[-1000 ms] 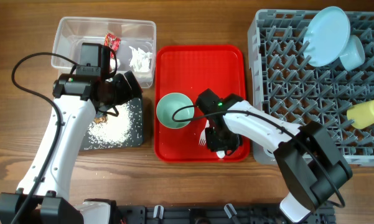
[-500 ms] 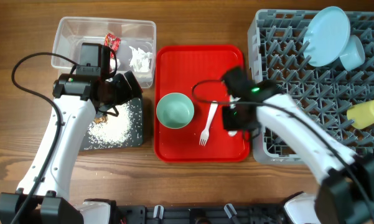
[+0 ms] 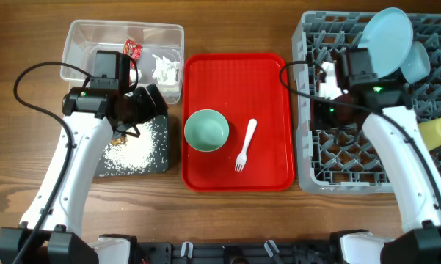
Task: Sort waste into correct bins and load items into the dishwasher rack
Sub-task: 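Carry the spoon right and drop it into the dish rack, then reach the right gripper to the white fork and grasp it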
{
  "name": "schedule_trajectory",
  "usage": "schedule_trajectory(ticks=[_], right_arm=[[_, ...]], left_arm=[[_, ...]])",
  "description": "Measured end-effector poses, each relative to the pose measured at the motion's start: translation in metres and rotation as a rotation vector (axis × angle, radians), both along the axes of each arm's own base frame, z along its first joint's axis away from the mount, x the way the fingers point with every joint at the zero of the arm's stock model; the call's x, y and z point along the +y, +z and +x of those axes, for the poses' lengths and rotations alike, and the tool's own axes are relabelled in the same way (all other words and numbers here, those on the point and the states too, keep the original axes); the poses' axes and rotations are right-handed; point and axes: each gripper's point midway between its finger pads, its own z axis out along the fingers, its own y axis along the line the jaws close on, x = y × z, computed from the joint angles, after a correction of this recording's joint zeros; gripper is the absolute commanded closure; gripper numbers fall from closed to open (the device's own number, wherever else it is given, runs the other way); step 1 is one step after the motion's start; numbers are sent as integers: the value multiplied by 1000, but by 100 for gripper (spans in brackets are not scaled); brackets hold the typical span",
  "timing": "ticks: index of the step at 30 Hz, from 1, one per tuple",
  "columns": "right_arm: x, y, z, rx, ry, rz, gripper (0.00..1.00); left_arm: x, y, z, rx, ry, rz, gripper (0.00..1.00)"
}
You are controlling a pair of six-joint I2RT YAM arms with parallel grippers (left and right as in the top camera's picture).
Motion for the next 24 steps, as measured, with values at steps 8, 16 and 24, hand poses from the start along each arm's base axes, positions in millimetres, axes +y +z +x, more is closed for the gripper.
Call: schedule_trajectory(ticks=[8, 16, 24], right_arm=[[-6, -41, -6, 167, 27, -19, 74], [-11, -49, -10, 213, 18, -38, 46], [1, -2, 6, 63, 30, 19, 44]], left_arm=[[0, 0, 0, 0, 0, 0, 0], [0, 0, 0, 0, 0, 0, 0], [0, 0, 0, 0, 0, 0, 0]])
